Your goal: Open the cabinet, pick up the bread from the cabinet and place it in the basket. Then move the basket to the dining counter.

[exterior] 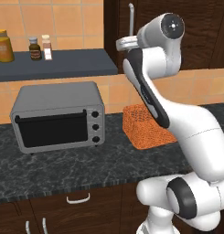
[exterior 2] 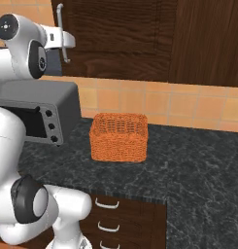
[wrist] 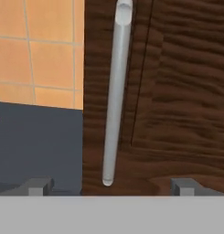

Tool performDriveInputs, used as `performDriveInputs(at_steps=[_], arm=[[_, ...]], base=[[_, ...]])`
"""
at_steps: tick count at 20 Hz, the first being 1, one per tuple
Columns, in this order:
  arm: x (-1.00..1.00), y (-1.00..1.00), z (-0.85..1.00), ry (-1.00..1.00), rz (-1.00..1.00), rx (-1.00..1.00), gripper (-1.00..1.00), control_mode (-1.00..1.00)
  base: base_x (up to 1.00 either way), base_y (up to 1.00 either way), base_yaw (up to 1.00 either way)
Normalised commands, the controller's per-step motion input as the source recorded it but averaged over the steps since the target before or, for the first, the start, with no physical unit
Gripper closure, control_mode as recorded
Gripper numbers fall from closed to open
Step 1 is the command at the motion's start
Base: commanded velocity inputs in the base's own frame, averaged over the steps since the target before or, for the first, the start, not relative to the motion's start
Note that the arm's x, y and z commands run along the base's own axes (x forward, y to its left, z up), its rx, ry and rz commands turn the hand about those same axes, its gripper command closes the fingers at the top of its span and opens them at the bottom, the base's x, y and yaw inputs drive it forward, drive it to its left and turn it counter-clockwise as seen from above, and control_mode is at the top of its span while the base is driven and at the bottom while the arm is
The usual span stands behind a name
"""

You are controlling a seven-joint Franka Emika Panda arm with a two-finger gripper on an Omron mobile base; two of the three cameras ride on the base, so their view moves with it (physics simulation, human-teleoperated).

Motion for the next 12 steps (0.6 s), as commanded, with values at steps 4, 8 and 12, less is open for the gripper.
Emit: performDriveInputs(at_steps=[4,8,12], arm=[[0.54,0.01,0.0,0.0,0.0,0.0,-1.0,-1.0],[0.54,0.01,-0.01,0.0,0.0,0.0,-1.0,-1.0],[0.55,0.2,-0.23,0.0,-0.01,0.0,-1.0,-1.0]], base=[[0.0,0.0,0.0],[0.0,0.0,0.0],[0.0,0.0,0.0]])
